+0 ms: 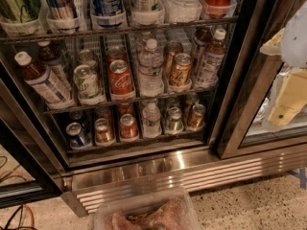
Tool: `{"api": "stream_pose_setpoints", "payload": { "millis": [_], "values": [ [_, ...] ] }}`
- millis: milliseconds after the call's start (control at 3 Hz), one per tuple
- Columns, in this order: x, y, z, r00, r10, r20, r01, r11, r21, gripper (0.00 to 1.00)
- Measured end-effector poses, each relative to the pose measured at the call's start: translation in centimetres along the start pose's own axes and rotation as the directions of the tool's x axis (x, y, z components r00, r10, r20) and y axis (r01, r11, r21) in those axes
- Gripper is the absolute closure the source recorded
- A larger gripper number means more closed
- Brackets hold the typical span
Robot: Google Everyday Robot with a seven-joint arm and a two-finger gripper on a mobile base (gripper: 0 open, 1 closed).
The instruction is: Pick blue water bottle from middle shelf of fridge
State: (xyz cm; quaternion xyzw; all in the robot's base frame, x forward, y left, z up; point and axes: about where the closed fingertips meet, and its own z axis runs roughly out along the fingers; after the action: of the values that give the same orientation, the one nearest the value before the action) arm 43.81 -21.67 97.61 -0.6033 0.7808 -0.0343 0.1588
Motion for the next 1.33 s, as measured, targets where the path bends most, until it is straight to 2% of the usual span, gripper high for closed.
{"api": "stream_pose_setpoints", "payload": {
  "millis": [667, 1000, 1333],
  "values": [
    [-0.6, 0.9, 0.5, 1.000, 0.012, 0.001, -0.012, 0.9999, 0.010, 0.00],
    [-2.0, 2.6, 2.2, 0.999, 0.046, 0.026, -0.045, 0.9989, -0.014, 0.00],
    [-3.3, 4.2, 4.0, 0.996, 0.067, 0.056, -0.063, 0.9955, -0.071, 0.00]
  ]
}}
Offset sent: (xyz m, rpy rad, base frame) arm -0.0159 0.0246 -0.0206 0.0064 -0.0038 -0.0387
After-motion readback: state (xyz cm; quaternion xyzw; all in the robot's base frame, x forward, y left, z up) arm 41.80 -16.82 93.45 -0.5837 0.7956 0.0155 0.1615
